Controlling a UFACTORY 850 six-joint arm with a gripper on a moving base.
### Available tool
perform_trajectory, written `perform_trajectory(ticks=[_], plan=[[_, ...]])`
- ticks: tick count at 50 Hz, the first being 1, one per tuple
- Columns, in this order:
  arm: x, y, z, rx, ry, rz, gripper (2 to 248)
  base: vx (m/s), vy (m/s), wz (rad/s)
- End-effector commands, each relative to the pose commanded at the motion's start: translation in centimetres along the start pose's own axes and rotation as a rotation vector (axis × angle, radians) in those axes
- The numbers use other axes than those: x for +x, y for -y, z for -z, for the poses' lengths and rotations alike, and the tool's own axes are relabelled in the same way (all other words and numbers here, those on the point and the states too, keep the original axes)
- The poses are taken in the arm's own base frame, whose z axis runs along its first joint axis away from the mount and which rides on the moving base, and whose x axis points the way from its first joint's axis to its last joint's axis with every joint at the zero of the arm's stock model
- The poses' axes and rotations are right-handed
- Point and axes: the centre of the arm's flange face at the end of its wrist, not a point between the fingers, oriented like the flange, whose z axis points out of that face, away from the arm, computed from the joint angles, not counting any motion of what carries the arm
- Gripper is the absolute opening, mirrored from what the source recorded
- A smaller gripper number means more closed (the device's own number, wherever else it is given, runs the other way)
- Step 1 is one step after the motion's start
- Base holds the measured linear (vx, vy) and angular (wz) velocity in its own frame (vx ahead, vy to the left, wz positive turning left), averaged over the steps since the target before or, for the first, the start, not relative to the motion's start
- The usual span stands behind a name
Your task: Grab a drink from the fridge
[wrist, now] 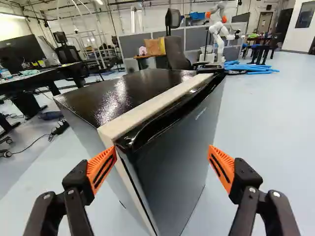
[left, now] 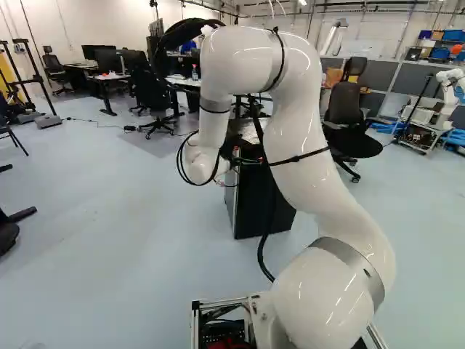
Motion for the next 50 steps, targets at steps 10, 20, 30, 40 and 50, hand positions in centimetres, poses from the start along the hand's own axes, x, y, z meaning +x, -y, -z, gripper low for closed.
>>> perform_trajectory(ticks=[10,20,30,40,50], plan=[[0.0,-0.1,0.0,-0.009,0.001,-0.002,247,0.0,0.0,0.0],[0.0,-0.3,0.0,-0.028,0.003,-0.007,247,0.0,0.0,0.0],[0.0,-0.8,0.3,-0.047,0.007,-0.008,247,0.0,0.0,0.0],[-0.1,-1.5,0.8,-0.053,0.012,0.0,247,0.0,0.0,0.0],[-0.2,-2.3,2.0,-0.04,0.017,0.018,247,0.0,0.0,0.0]])
